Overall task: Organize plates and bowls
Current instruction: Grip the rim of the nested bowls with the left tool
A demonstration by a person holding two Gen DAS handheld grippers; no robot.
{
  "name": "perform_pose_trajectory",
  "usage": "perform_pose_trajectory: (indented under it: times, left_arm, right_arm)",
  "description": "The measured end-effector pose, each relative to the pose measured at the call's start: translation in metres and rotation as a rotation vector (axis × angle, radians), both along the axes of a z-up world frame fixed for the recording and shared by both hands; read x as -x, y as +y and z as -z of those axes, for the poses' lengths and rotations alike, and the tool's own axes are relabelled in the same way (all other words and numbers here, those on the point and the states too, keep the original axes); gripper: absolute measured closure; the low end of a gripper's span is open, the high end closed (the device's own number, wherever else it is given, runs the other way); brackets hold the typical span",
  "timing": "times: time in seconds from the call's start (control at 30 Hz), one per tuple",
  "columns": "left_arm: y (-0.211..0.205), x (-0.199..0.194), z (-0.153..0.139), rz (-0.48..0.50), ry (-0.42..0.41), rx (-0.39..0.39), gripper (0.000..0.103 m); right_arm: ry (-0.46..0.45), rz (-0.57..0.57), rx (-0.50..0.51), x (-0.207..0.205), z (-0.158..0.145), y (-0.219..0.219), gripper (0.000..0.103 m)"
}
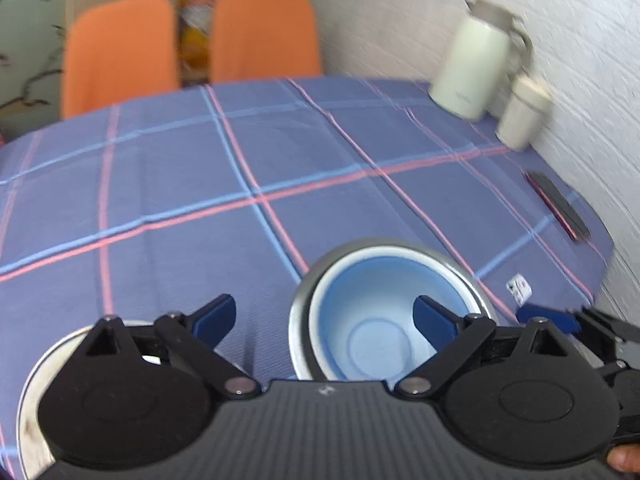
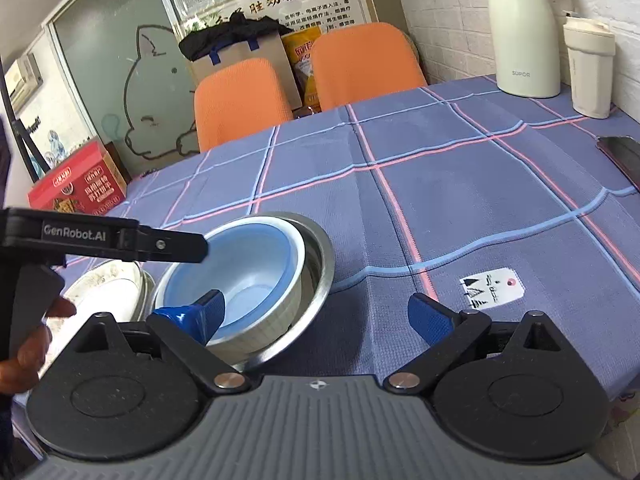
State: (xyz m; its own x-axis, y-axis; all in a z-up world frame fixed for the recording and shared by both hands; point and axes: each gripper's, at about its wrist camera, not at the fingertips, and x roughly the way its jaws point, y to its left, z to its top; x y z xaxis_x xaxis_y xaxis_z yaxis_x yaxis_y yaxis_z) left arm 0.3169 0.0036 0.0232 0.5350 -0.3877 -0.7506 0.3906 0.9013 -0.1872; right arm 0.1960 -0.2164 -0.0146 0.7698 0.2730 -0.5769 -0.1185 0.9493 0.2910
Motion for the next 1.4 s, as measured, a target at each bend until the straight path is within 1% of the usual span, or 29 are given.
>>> perform_pose_trajectory:
  times: [0.07, 0.1, 0.17, 0.23, 0.37, 0.53, 0.67, 0.77, 0.87, 0.93, 1.03, 1.2, 1.33, 1.4]
  left_arm:
    - [-0.001, -0.015, 0.005, 0.042, 0.045, -0.022, 0.009]
    - [-0.002, -0.021, 0.009, 0.046, 0.060, -0.047, 0.009]
    - [-0.004, -0.029, 0.013, 0.046, 0.058, -0.105, 0.009]
    - [-0.004, -0.034, 0.015, 0.047, 0.050, -0.135, 0.009]
    - [-0.007, -0.037, 0.016, 0.075, 0.045, -0.120, 0.009]
    - [-0.016, -0.036, 0.022, 0.107, 0.045, -0.139, 0.009]
    - [-0.019, -0.035, 0.026, 0.126, 0.055, -0.138, 0.009]
    - [-0.022, -0.035, 0.030, 0.134, 0.054, -0.162, 0.009]
    - [-0.022, -0.035, 0.032, 0.137, 0.053, -0.184, 0.009]
    - [-0.021, -0.035, 0.031, 0.151, 0.058, -0.171, 0.009]
    - [-0.021, -0.036, 0.031, 0.166, 0.059, -0.164, 0.009]
    - [-0.024, -0.037, 0.035, 0.180, 0.070, -0.143, 0.009]
    - [-0.023, -0.036, 0.036, 0.176, 0.069, -0.123, 0.009]
    - [-0.022, -0.035, 0.036, 0.171, 0.072, -0.122, 0.009]
  right_arm:
    - [0.008, -0.009, 0.042, -0.004, 0.001, 0.006, 0.017]
    - [0.009, -0.011, 0.069, -0.006, 0.002, 0.009, 0.017]
    - [0.011, -0.014, 0.114, -0.010, 0.004, 0.016, 0.017]
    - [0.013, -0.013, 0.148, -0.015, 0.004, 0.021, 0.017]
    - [0.010, -0.035, 0.223, -0.025, 0.003, 0.026, 0.017]
    - [0.034, -0.031, 0.352, -0.033, 0.004, 0.021, 0.017]
    - [0.059, -0.024, 0.316, -0.032, 0.005, 0.007, 0.017]
    - [0.067, -0.012, 0.294, -0.029, 0.002, 0.006, 0.017]
    - [0.070, -0.078, 0.237, -0.025, 0.000, 0.016, 0.017]
    - [0.083, -0.101, 0.229, -0.025, 0.005, 0.024, 0.017]
    - [0.106, -0.091, 0.205, -0.026, 0.011, 0.028, 0.016]
    - [0.079, -0.064, 0.206, -0.025, 0.013, 0.031, 0.015]
    - [0.029, -0.036, 0.182, -0.017, 0.016, 0.031, 0.014]
    - [0.056, -0.028, 0.197, -0.021, 0.013, 0.035, 0.014]
